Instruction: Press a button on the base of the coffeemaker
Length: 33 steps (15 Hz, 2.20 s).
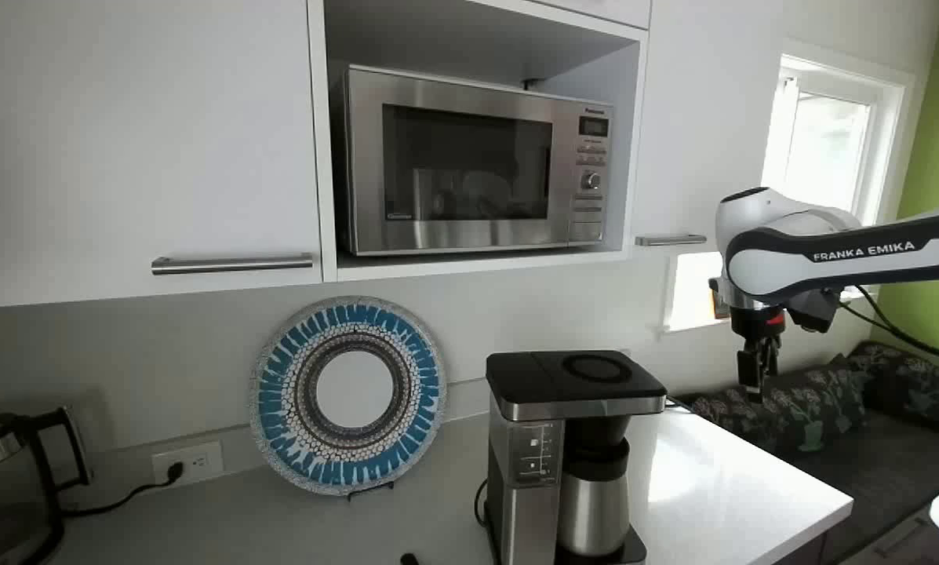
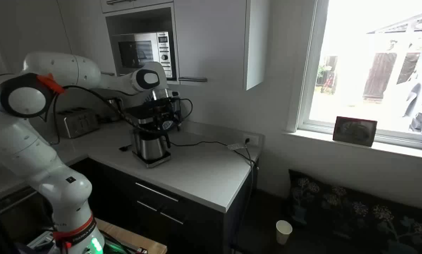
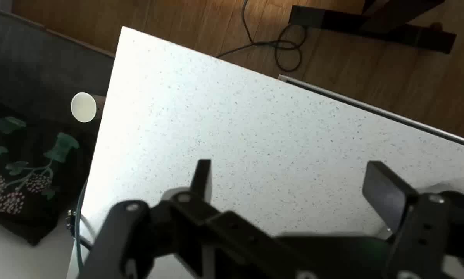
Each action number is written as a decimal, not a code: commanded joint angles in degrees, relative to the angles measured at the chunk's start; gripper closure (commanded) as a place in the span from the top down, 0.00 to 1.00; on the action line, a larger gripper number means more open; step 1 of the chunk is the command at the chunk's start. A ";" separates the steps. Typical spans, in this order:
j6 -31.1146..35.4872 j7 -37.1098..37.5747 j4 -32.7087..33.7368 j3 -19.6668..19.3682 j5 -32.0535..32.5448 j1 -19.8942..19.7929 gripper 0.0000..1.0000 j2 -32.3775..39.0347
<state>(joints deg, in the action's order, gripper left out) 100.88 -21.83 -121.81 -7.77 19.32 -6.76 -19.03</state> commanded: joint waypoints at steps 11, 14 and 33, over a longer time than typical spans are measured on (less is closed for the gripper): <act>-6.34 10.09 -1.26 -1.89 -8.95 -0.58 1.00 6.36; -5.17 13.86 -2.92 -3.08 -14.10 -1.49 1.00 9.87; 6.78 35.67 -6.30 -3.24 -31.96 -3.11 1.00 22.16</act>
<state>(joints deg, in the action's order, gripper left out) 104.23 8.48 -127.12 -11.50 -7.93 -9.68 0.26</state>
